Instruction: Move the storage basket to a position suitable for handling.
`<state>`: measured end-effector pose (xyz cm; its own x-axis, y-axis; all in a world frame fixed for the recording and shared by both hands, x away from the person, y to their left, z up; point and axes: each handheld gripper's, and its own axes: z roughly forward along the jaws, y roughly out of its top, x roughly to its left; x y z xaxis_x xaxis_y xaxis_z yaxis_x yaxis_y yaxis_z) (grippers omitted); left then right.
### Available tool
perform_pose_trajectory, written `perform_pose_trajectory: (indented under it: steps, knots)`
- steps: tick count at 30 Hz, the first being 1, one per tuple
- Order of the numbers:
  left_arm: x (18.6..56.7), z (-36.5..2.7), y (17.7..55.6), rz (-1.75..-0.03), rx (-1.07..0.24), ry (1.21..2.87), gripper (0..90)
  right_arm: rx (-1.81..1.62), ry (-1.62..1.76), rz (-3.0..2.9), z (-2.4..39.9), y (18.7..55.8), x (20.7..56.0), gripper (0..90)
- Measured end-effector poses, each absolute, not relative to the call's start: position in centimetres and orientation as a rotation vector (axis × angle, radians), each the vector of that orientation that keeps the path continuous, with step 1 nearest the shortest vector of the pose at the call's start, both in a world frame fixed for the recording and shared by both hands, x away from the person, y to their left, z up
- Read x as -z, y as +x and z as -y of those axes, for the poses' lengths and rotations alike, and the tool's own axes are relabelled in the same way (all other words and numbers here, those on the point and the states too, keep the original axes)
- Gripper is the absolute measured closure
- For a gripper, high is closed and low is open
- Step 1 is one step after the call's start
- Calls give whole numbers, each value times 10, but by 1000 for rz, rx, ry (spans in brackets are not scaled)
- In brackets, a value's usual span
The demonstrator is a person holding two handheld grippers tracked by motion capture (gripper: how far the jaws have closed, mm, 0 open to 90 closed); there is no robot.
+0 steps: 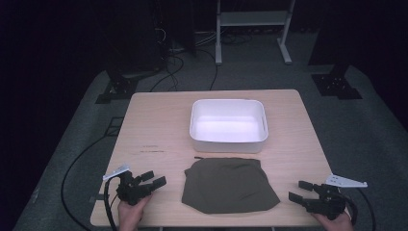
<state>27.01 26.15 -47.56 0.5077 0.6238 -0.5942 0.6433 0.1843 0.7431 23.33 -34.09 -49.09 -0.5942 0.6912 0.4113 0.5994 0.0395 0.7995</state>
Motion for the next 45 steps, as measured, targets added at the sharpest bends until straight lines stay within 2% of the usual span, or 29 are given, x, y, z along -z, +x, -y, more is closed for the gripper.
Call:
perform_pose_trajectory:
  steps: [15,30,32,45]
  knots:
    - [477,-253,269,-1138,37,1511,24,-1618,1345,-2237,327,239,487,164]
    - [479,-235,270,-1115,106,1540,24,-1609,1335,-2318,307,251,487,164]
    - [481,-230,271,-1120,147,1527,24,-1607,1335,-2324,305,252,487,164]
    - [485,-215,271,-1129,172,1570,18,-1605,1368,-2349,300,258,487,164]
